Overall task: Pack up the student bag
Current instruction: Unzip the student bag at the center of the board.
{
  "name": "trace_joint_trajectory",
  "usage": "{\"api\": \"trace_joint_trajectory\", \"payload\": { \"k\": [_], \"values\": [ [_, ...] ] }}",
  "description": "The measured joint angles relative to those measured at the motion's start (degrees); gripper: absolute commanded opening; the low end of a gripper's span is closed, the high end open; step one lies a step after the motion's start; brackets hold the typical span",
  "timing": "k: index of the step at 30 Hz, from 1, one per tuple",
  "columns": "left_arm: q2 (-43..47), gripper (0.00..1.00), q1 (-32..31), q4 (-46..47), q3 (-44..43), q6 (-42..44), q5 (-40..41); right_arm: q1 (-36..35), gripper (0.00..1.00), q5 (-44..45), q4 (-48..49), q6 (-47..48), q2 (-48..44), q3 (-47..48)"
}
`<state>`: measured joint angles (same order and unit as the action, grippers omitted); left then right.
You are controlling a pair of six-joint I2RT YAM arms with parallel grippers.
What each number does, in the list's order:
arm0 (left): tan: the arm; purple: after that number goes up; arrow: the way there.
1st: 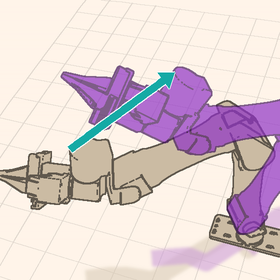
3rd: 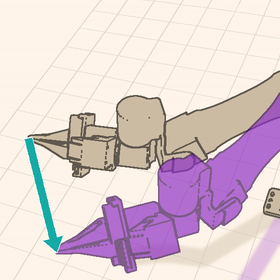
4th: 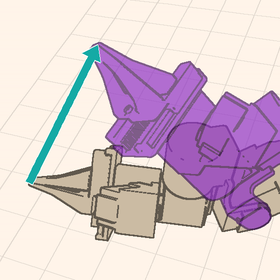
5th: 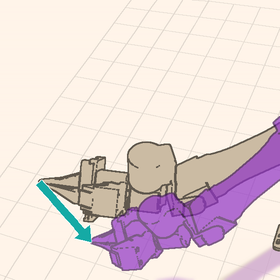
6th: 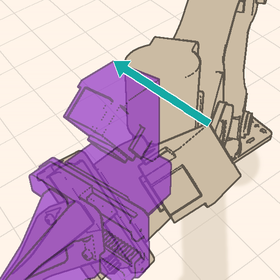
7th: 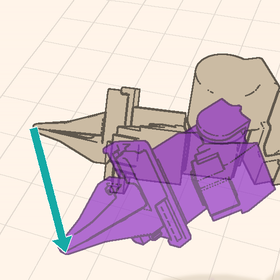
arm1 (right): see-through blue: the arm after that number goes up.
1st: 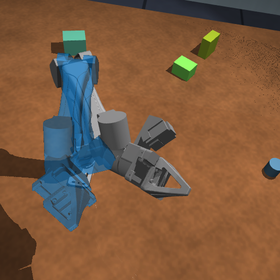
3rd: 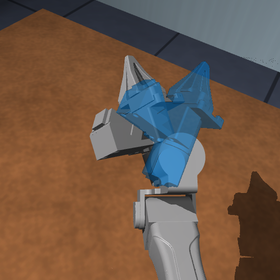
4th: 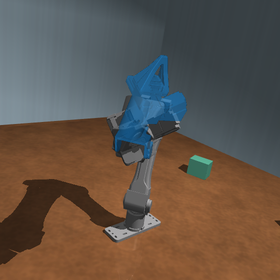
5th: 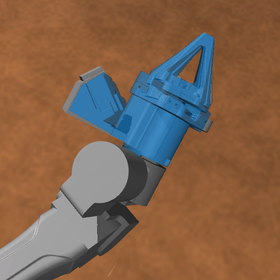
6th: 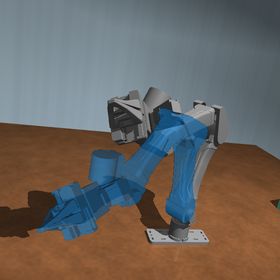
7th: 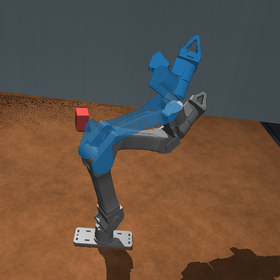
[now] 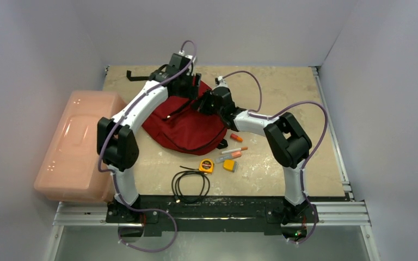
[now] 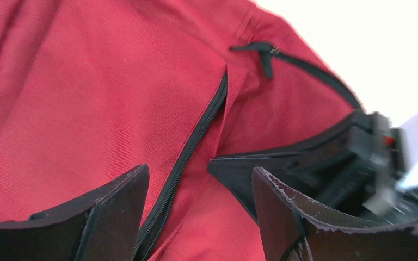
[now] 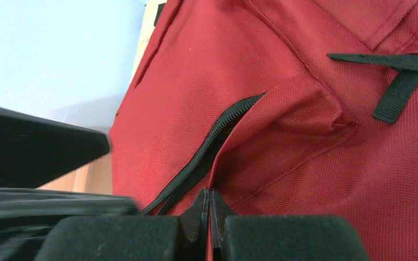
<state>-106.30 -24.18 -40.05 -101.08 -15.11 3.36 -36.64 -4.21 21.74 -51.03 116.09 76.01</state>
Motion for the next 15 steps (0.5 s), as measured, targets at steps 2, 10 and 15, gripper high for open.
{"api": "trace_joint_trajectory", "payload": {
  "k": [2, 10, 15],
  "values": [
    [-3.2, 0.69, -0.8, -1.8, -1.2, 2.8, 1.4, 0.0, 0.0, -0.1, 0.2, -0.1, 0.0, -0.7],
    [-6.4, 0.65, -1.5, -4.7, -1.4, 8.9, 8.0, 0.3, 0.0, -1.4, 1.1, -0.4, 0.0, -1.3],
    [-6.9, 0.68, -1.8, -4.1, -1.4, 10.3, 10.3, 0.3, 0.0, -1.4, 1.1, -0.4, 0.0, -1.3]
  ]
}}
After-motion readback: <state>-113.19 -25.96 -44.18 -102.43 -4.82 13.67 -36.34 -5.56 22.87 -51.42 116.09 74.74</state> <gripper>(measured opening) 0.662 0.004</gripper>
